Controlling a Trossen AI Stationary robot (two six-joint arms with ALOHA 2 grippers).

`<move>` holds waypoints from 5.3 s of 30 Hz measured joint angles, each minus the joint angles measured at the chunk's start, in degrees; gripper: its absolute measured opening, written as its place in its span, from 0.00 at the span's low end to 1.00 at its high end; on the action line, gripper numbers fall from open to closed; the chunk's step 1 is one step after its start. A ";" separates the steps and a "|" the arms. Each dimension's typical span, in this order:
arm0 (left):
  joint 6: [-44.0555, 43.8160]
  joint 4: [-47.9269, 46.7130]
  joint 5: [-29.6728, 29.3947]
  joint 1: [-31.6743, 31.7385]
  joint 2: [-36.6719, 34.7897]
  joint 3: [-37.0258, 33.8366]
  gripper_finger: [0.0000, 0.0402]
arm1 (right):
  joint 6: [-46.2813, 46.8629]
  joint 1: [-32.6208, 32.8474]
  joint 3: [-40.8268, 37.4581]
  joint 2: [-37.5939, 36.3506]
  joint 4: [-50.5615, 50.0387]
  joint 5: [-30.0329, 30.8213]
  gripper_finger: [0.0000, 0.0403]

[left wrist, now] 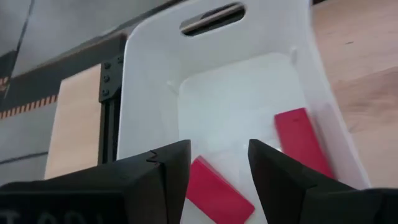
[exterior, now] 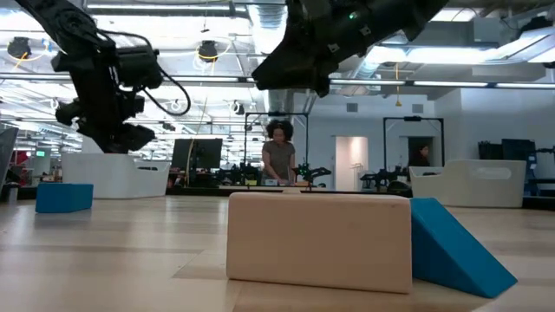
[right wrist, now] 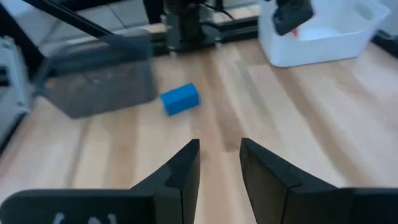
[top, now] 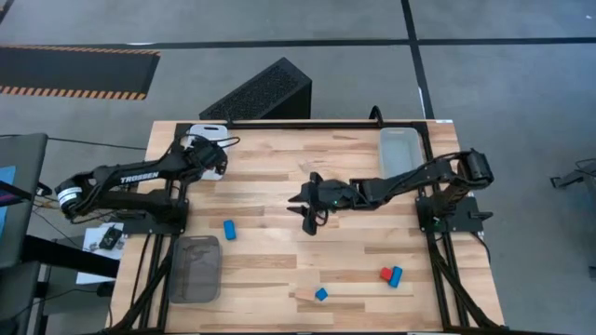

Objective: Sort & place blocks by color
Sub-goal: Put the red block into the white bin

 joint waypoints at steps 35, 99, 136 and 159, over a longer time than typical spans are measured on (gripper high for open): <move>-10.05 6.83 -35.38 -65.01 -20.61 -5.49 0.38 | 27.80 31.16 -0.96 0.00 -9.62 51.08 0.33; 34.44 91.34 20.04 -59.00 17.82 -10.40 0.41 | 54.62 32.29 5.96 0.02 -71.40 -14.18 0.63; 33.79 89.20 17.46 -59.03 20.96 -8.70 0.58 | 57.00 34.59 -2.49 0.07 -62.32 -13.90 0.63; 34.00 88.61 17.42 -59.00 20.96 -8.74 0.58 | 58.93 39.22 -7.05 0.02 -58.35 -12.39 0.62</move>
